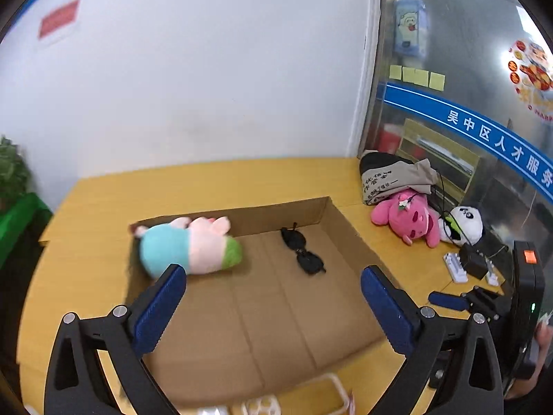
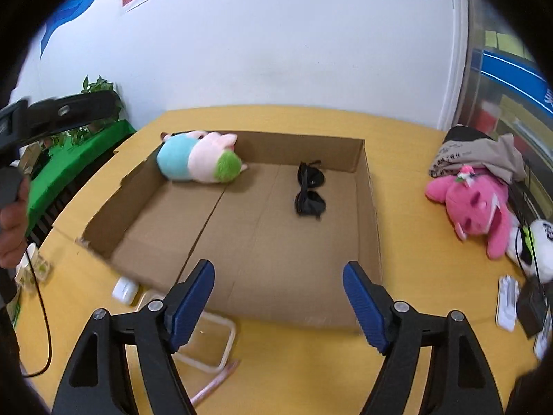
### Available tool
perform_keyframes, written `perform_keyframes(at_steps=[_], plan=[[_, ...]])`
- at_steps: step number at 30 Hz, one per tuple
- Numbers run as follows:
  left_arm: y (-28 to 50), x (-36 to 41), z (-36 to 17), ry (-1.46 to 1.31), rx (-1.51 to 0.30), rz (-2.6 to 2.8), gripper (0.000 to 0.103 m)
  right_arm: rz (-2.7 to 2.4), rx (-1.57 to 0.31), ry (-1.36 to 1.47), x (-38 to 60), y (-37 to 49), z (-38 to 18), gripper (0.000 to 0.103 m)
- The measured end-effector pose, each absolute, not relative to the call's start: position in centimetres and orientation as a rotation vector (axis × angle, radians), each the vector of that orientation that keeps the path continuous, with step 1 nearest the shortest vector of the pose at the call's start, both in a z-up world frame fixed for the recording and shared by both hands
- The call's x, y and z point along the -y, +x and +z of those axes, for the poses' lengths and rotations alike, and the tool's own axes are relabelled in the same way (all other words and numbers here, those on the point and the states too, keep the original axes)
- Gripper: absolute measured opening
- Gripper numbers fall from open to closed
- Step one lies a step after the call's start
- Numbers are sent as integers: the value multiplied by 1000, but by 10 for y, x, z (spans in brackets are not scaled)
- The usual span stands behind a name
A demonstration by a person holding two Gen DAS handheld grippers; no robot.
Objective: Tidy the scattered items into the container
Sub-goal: 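Open the right gripper to release the sunglasses in the box, then move the left gripper down to the clear white-rimmed phone case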
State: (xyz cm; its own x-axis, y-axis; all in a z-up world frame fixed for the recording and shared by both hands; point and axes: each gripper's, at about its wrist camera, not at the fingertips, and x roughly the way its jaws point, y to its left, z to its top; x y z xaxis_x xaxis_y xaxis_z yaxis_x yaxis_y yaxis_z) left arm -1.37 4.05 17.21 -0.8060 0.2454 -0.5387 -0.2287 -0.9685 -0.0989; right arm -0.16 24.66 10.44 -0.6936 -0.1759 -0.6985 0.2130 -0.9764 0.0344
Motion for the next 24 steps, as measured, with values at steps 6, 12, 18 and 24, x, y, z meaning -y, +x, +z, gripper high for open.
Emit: perform_keyframes(at_steps=[6, 12, 18, 24], plan=[[43, -45, 148, -865, 69, 2770, 103, -2717, -68, 1101, -243, 33, 99, 77], [74, -54, 137, -851, 115, 2751, 103, -2736, -111, 1060, -237, 53, 107, 77], [89, -55, 138, -813, 103, 2767, 103, -2735, -122, 1033, -233, 61, 112, 77], [95, -46, 132, -830, 137, 2764, 103, -2736, -114, 1025, -229, 63, 111, 77]])
